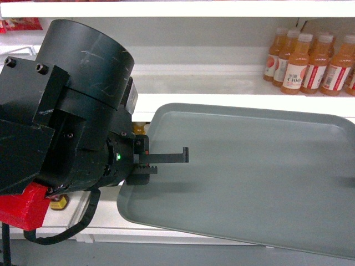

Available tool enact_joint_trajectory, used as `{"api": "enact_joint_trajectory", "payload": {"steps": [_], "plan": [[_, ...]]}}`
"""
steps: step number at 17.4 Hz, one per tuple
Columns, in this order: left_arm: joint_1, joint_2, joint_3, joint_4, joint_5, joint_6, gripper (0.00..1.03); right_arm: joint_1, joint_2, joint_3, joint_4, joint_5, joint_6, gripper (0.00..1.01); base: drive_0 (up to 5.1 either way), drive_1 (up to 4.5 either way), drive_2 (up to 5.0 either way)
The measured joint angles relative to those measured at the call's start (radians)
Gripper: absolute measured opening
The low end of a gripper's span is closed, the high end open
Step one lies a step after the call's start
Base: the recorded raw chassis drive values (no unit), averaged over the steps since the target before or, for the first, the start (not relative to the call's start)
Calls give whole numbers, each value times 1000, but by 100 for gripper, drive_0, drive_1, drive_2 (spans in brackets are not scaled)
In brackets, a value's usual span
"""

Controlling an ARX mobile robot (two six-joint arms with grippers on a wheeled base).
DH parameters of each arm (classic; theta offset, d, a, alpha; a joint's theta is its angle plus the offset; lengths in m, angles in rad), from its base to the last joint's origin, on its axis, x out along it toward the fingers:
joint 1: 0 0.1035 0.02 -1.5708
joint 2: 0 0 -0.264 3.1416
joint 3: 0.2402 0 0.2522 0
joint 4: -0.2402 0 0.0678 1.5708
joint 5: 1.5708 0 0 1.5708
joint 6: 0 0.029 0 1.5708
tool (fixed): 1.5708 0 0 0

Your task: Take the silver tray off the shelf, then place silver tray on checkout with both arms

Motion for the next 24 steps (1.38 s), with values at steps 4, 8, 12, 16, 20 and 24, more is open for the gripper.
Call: {"api": "enact_joint_trajectory", "payload": {"steps": [4, 8, 12, 16, 20, 24], "plan": [[2, 0, 0, -3, 2, 0, 3, 0, 0, 0, -4, -3, 0, 2, 17, -413, 446], [2, 0, 0, 0, 0, 0, 3, 0, 0, 0, -2, -2, 0, 2, 9, -421, 440], [2, 0, 0, 3, 2, 0, 3, 0, 0, 0, 3, -3, 0, 2, 4, -426, 434], [2, 0, 0, 0, 0, 0, 3, 0, 0, 0, -2, -3, 0, 2, 10, -420, 441], [3, 0, 0, 1, 4, 0, 3, 1, 0, 0, -2, -6, 0, 2, 14, -417, 444], [2, 0, 0, 1, 2, 0, 3, 0, 0, 0, -3, -3, 0, 2, 20, -410, 450]]}}
